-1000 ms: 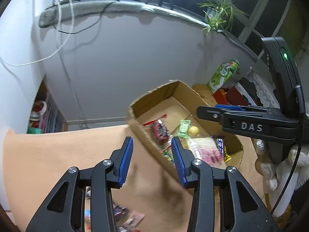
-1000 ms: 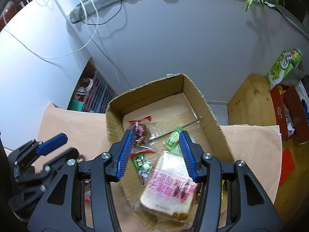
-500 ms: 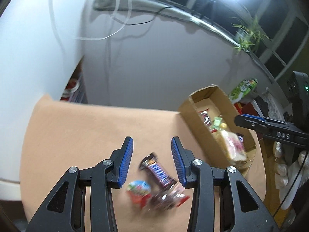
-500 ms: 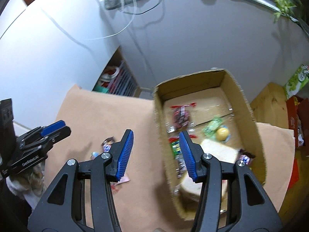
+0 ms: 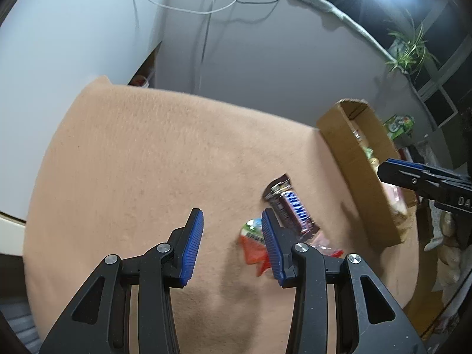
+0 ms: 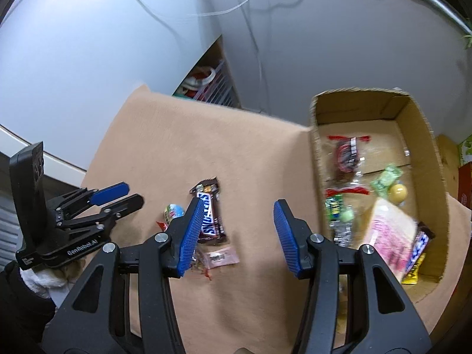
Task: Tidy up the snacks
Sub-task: 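Withdraw both tools from the box toward the Snickers bar and orange snack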
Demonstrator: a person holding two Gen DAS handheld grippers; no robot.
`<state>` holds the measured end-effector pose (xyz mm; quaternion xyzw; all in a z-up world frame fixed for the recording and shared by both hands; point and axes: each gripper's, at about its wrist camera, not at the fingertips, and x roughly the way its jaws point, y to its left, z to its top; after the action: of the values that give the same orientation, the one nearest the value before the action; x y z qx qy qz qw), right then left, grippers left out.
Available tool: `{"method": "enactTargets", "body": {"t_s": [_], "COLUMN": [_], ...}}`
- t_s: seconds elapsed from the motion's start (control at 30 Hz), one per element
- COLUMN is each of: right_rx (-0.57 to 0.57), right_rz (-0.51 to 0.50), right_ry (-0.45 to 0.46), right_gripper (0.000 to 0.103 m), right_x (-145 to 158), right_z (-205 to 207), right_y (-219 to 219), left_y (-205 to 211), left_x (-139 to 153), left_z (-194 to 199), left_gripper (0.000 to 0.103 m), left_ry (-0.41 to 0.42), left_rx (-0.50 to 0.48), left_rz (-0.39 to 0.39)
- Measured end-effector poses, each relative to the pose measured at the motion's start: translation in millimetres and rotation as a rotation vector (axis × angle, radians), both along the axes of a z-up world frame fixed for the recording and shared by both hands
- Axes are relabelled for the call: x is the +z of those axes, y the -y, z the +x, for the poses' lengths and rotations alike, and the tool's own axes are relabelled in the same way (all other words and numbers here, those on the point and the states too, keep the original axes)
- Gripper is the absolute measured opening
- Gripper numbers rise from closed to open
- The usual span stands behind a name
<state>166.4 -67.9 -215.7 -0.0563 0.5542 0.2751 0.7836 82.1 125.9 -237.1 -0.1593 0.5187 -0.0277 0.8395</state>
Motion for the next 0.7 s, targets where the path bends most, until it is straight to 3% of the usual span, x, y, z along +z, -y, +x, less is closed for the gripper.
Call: {"method": "enactTargets", "body": {"t_s": [0.37, 0.7], "right_rx": [0.002, 0.034], "right_rz": [-0.03, -0.053], "right_ry": [-0.098, -0.136], "right_gripper": [0.052, 0.052], "right_x": [-42.1, -63.8], "right_z": [4.9, 7.9], "right_y": [-21.3, -38.4], "left_y": [27.1, 34.9], "left_x": [-18.0, -24.6], "left_z": [6.5, 3.2], "left_gripper": [0.04, 0.041], "left_ry": [-0.043, -0.056], "left_rx": [-0.116, -0.141], "left_rz": [0.028, 0.031]}}
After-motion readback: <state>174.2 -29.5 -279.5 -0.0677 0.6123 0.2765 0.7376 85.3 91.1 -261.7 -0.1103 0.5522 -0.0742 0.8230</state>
